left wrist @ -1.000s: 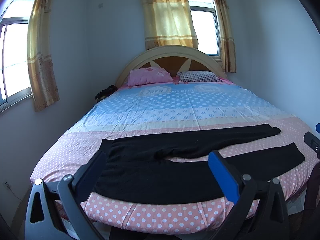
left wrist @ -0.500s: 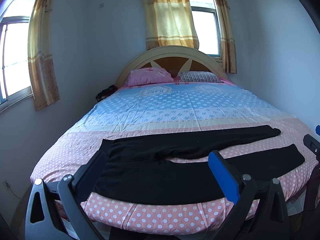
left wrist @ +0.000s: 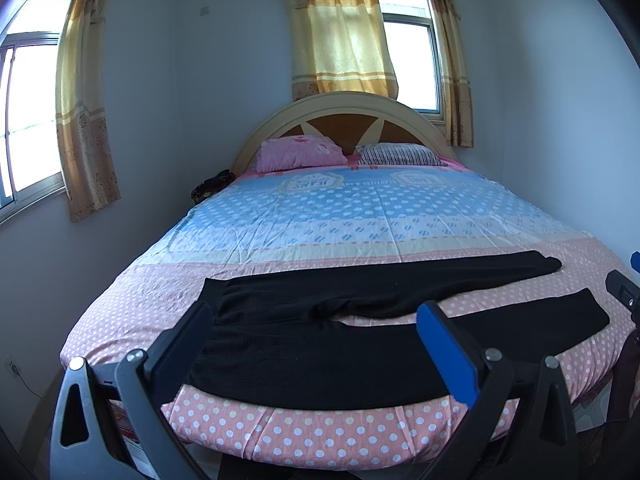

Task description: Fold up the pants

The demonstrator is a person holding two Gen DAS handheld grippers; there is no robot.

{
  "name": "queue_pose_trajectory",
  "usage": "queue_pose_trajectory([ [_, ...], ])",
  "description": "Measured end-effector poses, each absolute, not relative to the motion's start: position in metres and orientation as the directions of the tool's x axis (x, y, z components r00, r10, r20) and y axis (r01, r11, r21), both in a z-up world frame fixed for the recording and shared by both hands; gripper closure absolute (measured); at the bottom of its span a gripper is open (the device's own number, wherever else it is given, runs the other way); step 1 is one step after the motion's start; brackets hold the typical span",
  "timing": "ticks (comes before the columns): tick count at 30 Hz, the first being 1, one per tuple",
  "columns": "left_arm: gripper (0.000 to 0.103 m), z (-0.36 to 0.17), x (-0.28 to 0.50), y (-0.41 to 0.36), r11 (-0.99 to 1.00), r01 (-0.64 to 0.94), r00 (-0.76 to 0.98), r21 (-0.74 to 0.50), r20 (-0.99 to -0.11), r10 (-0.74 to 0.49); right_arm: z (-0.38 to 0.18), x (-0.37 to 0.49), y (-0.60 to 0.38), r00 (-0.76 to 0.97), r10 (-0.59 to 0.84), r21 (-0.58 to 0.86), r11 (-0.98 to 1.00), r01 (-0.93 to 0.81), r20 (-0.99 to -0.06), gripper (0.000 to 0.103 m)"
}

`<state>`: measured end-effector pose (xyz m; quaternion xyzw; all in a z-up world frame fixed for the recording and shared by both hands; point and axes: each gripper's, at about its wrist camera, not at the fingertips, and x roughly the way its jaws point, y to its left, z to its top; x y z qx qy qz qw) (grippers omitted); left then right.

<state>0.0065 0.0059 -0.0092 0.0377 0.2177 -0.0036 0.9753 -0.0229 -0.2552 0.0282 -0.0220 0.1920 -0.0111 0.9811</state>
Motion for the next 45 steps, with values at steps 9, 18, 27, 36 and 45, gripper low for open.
queue_pose_trajectory([
  [9, 0.000, -0.009, 0.006, 0.006, 0.997, 0.022, 0.904, 0.071, -0.426, 0.011, 0.028, -0.023, -0.256, 0.925, -0.029, -0.048, 0.999, 0.012, -0.379, 0.001],
  [18, 0.000, -0.010, 0.006, 0.007, 0.997, 0.021, 0.903, 0.069, -0.429, 0.010, 0.027, -0.022, -0.255, 0.924, -0.031, -0.050, 0.999, 0.012, -0.381, 0.001],
  [27, 0.000, -0.011, 0.006, 0.008, 0.997, 0.020, 0.902, 0.069, -0.431, 0.012, 0.025, -0.020, -0.254, 0.921, -0.031, -0.054, 0.998, 0.011, -0.387, 0.001],
  [36, 0.000, -0.015, 0.007, 0.010, 0.997, 0.019, 0.898, 0.068, -0.439, 0.013, 0.017, -0.014, -0.248, 0.915, 0.009, -0.056, 0.998, -0.035, -0.403, 0.001],
  [45, 0.000, -0.054, 0.059, 0.042, 0.995, 0.011, 0.858, 0.097, -0.512, 0.041, -0.035, 0.026, -0.254, 0.847, 0.033, -0.083, 0.992, -0.090, -0.530, 0.002],
])
